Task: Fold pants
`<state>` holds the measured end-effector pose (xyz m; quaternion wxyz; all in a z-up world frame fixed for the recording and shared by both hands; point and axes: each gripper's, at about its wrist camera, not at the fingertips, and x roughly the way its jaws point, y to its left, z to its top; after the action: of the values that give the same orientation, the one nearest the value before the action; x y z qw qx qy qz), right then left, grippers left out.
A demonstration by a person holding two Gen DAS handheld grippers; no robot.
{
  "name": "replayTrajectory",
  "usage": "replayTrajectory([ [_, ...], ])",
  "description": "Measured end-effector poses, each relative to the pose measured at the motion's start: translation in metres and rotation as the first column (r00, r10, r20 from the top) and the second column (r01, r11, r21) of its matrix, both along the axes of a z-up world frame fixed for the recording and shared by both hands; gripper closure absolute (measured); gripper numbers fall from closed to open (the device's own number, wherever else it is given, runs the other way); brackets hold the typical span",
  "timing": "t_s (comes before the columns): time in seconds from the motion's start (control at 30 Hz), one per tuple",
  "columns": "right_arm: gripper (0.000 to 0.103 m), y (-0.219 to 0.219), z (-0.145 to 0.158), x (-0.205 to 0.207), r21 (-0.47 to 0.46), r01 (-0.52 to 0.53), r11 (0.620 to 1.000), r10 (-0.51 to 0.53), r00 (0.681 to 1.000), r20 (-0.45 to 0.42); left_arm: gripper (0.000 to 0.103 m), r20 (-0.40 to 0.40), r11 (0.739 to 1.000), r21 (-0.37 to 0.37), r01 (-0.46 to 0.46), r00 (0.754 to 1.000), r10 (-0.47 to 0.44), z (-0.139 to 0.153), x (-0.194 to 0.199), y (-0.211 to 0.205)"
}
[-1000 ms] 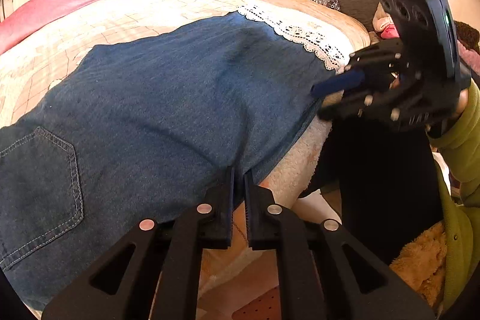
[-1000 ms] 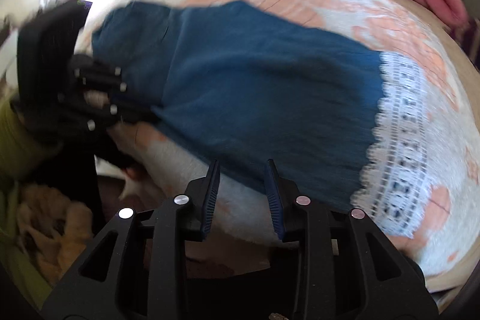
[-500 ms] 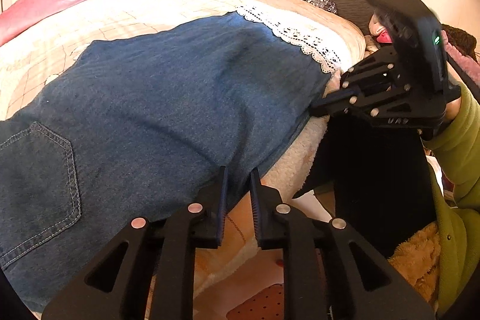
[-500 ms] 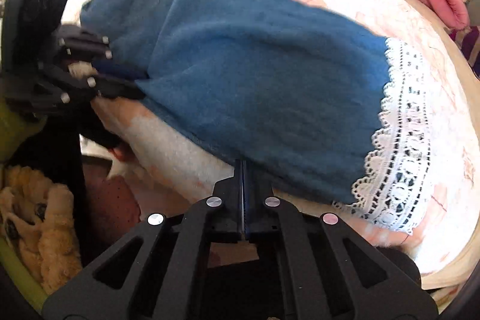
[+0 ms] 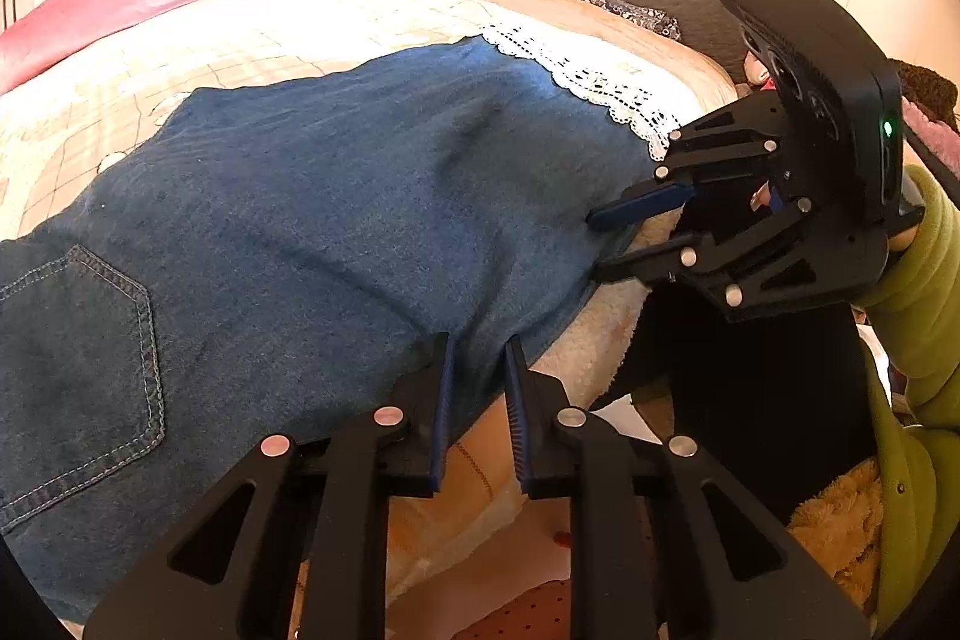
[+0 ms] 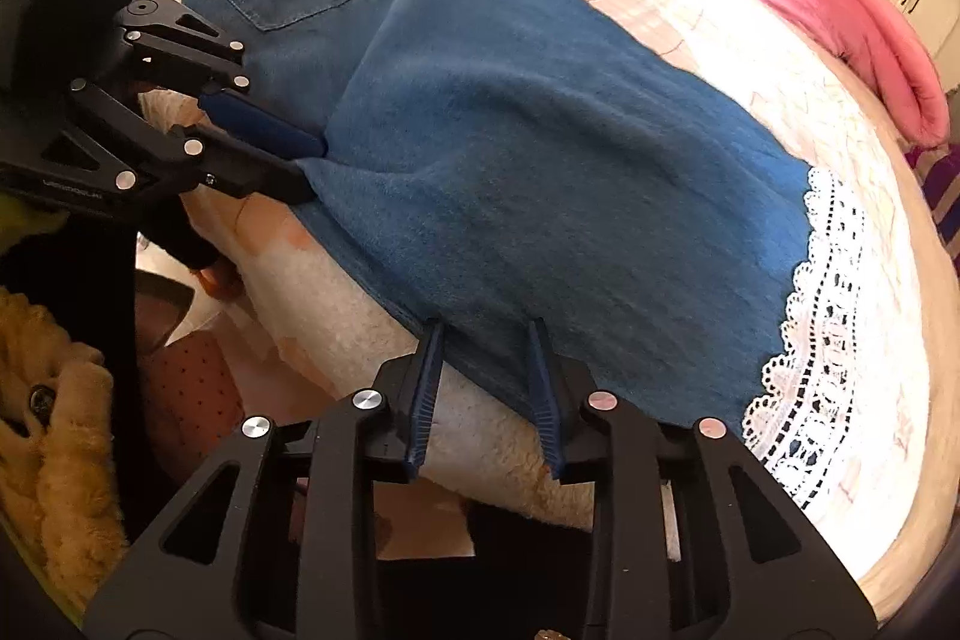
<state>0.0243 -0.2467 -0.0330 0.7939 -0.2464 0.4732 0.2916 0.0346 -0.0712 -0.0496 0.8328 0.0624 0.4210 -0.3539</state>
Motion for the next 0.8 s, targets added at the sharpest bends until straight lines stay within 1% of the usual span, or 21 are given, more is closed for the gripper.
replayTrajectory([
  [0.03, 0.103, -0.002, 0.002, 0.001, -0.005, 0.009, 1.0, -0.009, 1.0, -0.009, 0.088, 0.001, 1.0, 0.008, 0.005, 1.0, -0.005, 0.001, -0.001, -0.001],
  [0.07, 0.103, -0.004, 0.004, 0.0, 0.006, 0.006, 1.0, -0.006, 1.0, -0.028, 0.088, 0.003, 1.0, 0.018, 0.013, 1.0, -0.013, 0.002, -0.002, -0.001],
  [0.13, 0.103, -0.008, 0.006, -0.002, 0.014, 0.004, 1.0, -0.003, 0.999, -0.034, 0.088, 0.002, 0.999, 0.037, 0.034, 0.999, -0.034, 0.002, -0.003, -0.004],
  [0.17, 0.103, -0.009, 0.004, -0.002, 0.021, 0.008, 1.0, -0.006, 0.999, -0.051, 0.088, 0.0, 0.999, 0.04, 0.037, 0.999, -0.037, 0.001, -0.003, -0.004],
  [0.27, 0.103, -0.015, -0.007, -0.002, -0.001, -0.005, 1.0, 0.005, 0.994, -0.108, 0.088, -0.015, 0.999, 0.027, 0.04, 0.999, -0.04, -0.001, -0.001, -0.001],
  [0.33, 0.103, -0.019, -0.006, -0.004, 0.014, 0.012, 1.0, -0.01, 0.993, -0.121, 0.083, -0.023, 0.999, 0.02, 0.035, 0.999, -0.034, 0.002, -0.001, 0.002],
  [0.37, 0.103, -0.021, -0.001, -0.005, 0.038, 0.016, 0.999, -0.011, 0.992, -0.123, 0.076, -0.022, 0.999, 0.02, 0.031, 0.999, -0.031, 0.003, -0.002, 0.004],
  [0.4, 0.102, -0.026, 0.01, -0.008, 0.09, 0.014, 0.996, -0.003, 0.993, -0.115, 0.066, -0.019, 0.999, 0.019, 0.026, 1.0, -0.025, 0.006, -0.004, 0.006],
  [0.43, 0.096, -0.03, 0.016, -0.009, 0.121, 0.014, 0.993, -0.001, 0.994, -0.109, 0.061, -0.01, 1.0, 0.022, 0.013, 1.0, -0.013, 0.01, -0.006, 0.01],
  [0.47, 0.087, -0.035, 0.024, -0.009, 0.155, 0.019, 0.988, -0.004, 0.995, -0.098, 0.055, -0.001, 1.0, 0.019, -0.003, 1.0, 0.003, 0.014, -0.008, 0.015],
  [0.5, 0.083, -0.039, 0.032, -0.009, 0.178, 0.026, 0.984, -0.011, 0.997, -0.082, 0.054, 0.005, 1.0, 0.01, -0.02, 1.0, 0.02, 0.019, -0.01, 0.021],
  [0.53, 0.075, -0.044, 0.042, -0.007, 0.206, 0.034, 0.978, -0.024, 0.998, -0.055, 0.053, 0.02, 0.999, -0.008, -0.052, 0.998, 0.052, 0.027, -0.012, 0.031],
  [0.57, 0.071, -0.045, 0.045, -0.005, 0.217, 0.041, 0.975, -0.032, 0.999, -0.043, 0.047, 0.033, 0.996, -0.022, -0.081, 0.996, 0.081, 0.034, -0.014, 0.039],
  [0.6, 0.07, -0.047, 0.048, -0.002, 0.225, 0.051, 0.973, -0.045, 0.999, -0.031, 0.038, 0.047, 0.992, -0.037, -0.117, 0.992, 0.119, 0.041, -0.015, 0.049],
  [0.63, 0.068, -0.049, 0.051, 0.004, 0.224, 0.067, 0.972, -0.065, 0.998, -0.019, 0.032, 0.07, 0.982, -0.053, -0.181, 0.98, 0.185, 0.049, -0.014, 0.063],
  [0.67, 0.066, -0.049, 0.051, 0.01, 0.221, 0.083, 0.972, -0.082, 0.997, -0.011, 0.022, 0.083, 0.969, -0.06, -0.239, 0.967, 0.243, 0.054, -0.013, 0.074],
  [0.7, 0.064, -0.051, 0.051, 0.016, 0.222, 0.1, 0.97, -0.101, 0.995, -0.01, 0.019, 0.086, 0.954, -0.059, -0.295, 0.95, 0.299, 0.056, -0.011, 0.084],
  [0.73, 0.063, -0.05, 0.049, 0.024, 0.231, 0.119, 0.966, -0.118, 0.993, -0.018, 0.019, 0.072, 0.935, -0.052, -0.352, 0.932, 0.355, 0.055, -0.006, 0.096],
  [0.77, 0.06, -0.051, 0.047, 0.029, 0.24, 0.127, 0.962, -0.125, 0.992, -0.022, 0.019, 0.053, 0.922, -0.041, -0.385, 0.921, 0.387, 0.052, -0.002, 0.104],
  [0.8, 0.058, -0.05, 0.045, 0.034, 0.242, 0.134, 0.961, -0.132, 0.991, -0.027, 0.018, 0.026, 0.901, -0.011, -0.434, 0.901, 0.434, 0.045, 0.004, 0.113],
])
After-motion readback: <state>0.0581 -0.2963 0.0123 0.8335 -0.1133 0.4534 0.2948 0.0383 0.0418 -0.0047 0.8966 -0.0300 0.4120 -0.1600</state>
